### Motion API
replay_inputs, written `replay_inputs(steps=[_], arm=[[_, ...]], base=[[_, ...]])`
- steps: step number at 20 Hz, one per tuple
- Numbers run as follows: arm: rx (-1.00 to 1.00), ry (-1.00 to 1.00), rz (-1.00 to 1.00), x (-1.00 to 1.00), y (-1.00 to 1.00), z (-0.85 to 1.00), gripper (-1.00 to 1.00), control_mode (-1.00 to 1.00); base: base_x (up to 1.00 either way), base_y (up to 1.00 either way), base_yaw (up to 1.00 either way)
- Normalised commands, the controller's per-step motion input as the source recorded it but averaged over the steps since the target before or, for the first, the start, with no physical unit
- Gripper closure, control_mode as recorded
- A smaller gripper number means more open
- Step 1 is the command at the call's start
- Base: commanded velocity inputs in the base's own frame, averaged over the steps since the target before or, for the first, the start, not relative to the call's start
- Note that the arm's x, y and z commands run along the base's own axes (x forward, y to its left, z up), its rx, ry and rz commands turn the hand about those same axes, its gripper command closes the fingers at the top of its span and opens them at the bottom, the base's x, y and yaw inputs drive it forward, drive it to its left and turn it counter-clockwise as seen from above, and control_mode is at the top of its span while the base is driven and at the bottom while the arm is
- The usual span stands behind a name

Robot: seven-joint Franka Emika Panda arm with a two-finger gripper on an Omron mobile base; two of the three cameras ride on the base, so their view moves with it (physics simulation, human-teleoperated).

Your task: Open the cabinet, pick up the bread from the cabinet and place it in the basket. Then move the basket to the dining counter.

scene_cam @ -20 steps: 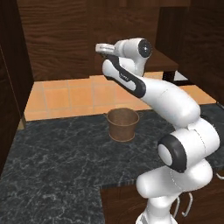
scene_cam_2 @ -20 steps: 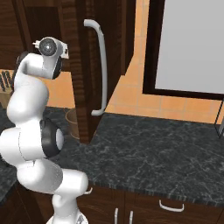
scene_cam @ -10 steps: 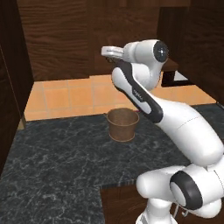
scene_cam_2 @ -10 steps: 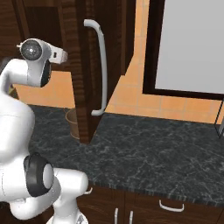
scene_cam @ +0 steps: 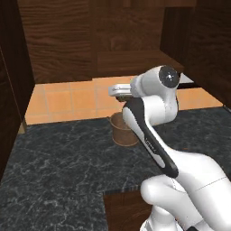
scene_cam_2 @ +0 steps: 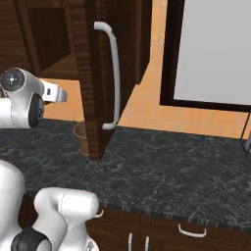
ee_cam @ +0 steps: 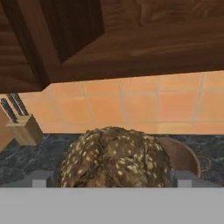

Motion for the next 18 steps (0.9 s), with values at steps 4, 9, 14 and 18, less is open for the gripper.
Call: replay_inputs(steps=[4, 9, 14, 18], arm=[[-0.12, 0.32, -0.07, -0.31, -0.09, -0.76, 1.0, -1.0], [-0.01, 0.13, -0.07, 0.41, -0.32, -0.52, 1.0, -1.0], [0.0, 0.19, -0.03, 0.76, -0.28, -0.48, 1.0, -1.0], [0.0, 0.18, -0.02, 0.71, -0.1, -0.42, 1.0, -1.0]], base=[[0.0, 0.0, 0.0], [0.0, 0.0, 0.0], [0.0, 0.0, 0.0], [0.0, 0.0, 0.0]])
